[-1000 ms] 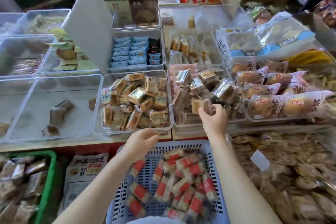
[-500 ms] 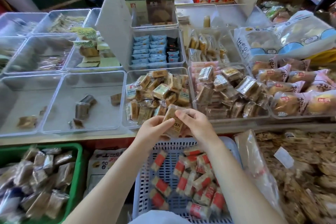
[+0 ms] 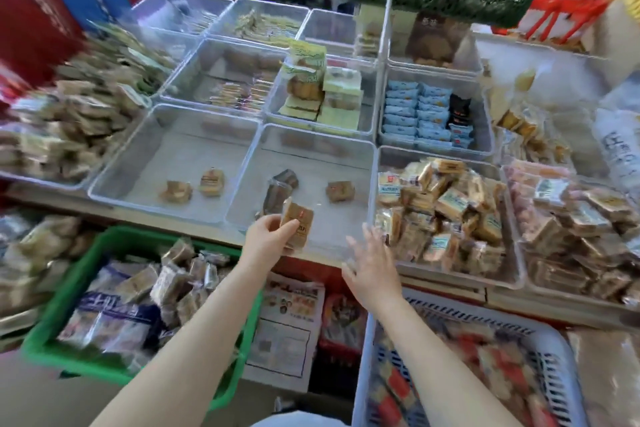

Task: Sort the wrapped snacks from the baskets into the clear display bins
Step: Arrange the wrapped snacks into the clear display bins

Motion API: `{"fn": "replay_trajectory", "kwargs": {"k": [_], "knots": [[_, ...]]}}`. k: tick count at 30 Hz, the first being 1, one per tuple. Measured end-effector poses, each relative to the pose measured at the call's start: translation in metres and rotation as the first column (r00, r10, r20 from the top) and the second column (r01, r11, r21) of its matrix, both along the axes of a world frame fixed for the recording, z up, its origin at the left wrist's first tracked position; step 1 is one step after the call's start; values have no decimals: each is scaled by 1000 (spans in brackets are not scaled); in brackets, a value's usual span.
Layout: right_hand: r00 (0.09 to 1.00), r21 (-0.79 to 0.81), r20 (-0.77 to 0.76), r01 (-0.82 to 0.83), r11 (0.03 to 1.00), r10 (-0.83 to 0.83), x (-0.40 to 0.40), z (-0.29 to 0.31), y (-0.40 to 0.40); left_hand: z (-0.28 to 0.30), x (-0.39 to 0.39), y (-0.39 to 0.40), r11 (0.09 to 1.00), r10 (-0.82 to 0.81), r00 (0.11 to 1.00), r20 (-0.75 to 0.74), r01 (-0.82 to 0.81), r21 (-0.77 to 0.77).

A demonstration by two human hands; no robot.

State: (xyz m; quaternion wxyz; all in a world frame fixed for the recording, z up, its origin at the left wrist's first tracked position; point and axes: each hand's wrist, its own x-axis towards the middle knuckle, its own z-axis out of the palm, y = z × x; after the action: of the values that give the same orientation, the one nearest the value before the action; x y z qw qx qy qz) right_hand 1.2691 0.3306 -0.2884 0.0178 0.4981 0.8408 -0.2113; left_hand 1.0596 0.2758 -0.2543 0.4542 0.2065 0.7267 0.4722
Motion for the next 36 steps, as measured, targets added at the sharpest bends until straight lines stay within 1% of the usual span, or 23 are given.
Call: {"fn": "replay_trajectory", "kwargs": {"k": [2, 4, 5, 6, 8, 10, 12, 13, 14, 15, 16, 17, 18, 20, 21, 23, 25, 28, 31, 33, 34, 36], "knots": [[994, 56, 108, -23, 998, 16, -2, -11, -3, -4, -19, 19, 1000, -4, 999, -36, 3, -22], [985, 79, 167, -47, 996, 33, -2, -16, -4, -12, -30, 41, 997, -40, 997, -62, 35, -70], [983, 81, 181, -55, 995, 39, -2, -16, -4, -16, -34, 51, 992, -82, 992, -94, 72, -104], [979, 84, 197, -64, 994, 46, -2, -16, -4, -20, -36, 59, 979, -159, 975, -153, 136, -150], [970, 82, 236, -73, 994, 51, -4, -15, -4, -28, -36, 70, 921, -355, 887, -295, 278, -273], [967, 74, 251, -73, 995, 52, -5, -14, -3, -37, -35, 76, 840, -519, 766, -381, 374, -392], [963, 75, 262, -80, 994, 58, -4, -16, -3, -40, -31, 82, 734, -666, 642, -379, 476, -484], [963, 73, 261, -84, 994, 62, -4, -16, -2, -40, -30, 85, 684, -719, 601, -349, 525, -507], [965, 67, 255, -86, 994, 67, -4, -16, -2, -38, -28, 86, 656, -746, 581, -327, 556, -510], [967, 54, 243, -87, 995, 71, -3, -15, -1, -36, -25, 86, 659, -744, 585, -323, 563, -498], [972, 36, 220, -86, 996, 76, -3, -14, 0, -34, -23, 86, 685, -721, 604, -340, 549, -479], [980, 10, 184, -84, 996, 81, -2, -10, 1, -30, -18, 84, 732, -676, 633, -379, 517, -443], [989, -22, 125, -75, 997, 77, 0, -5, 3, -23, -11, 82, 785, -617, 664, -423, 480, -392], [998, -67, -59, -20, 998, 16, 8, 8, 4, -8, 11, 74, 867, -499, 723, -478, 428, -256], [988, -58, -152, 29, 998, -37, 16, 14, 4, -1, 26, 70, 891, -451, 761, -467, 413, -188], [951, 36, -271, 163, 986, -148, 46, 21, 5, 12, 60, 63, 906, -411, 822, -394, 414, -82], [905, 133, -328, 328, 935, -271, 91, 22, 14, 19, 99, 61, 891, -436, 829, -349, 452, -40], [821, 206, -307, 551, 809, -481, 173, 29, 36, 19, 156, 64, 859, -492, 801, -342, 510, -43], [724, 202, -211, 689, 696, -656, 251, 35, 61, 17, 206, 67, 791, -603, 732, -319, 601, -115], [673, 150, -134, 739, 657, -727, 288, 33, 78, 15, 231, 67, 761, -644, 711, -282, 632, -146], [665, 114, -107, 747, 655, -739, 299, 31, 86, 13, 239, 66, 757, -650, 711, -267, 635, -152], [676, 57, -112, 736, 674, -728, 311, 25, 101, 12, 257, 63, 754, -655, 706, -270, 633, -175]]}}
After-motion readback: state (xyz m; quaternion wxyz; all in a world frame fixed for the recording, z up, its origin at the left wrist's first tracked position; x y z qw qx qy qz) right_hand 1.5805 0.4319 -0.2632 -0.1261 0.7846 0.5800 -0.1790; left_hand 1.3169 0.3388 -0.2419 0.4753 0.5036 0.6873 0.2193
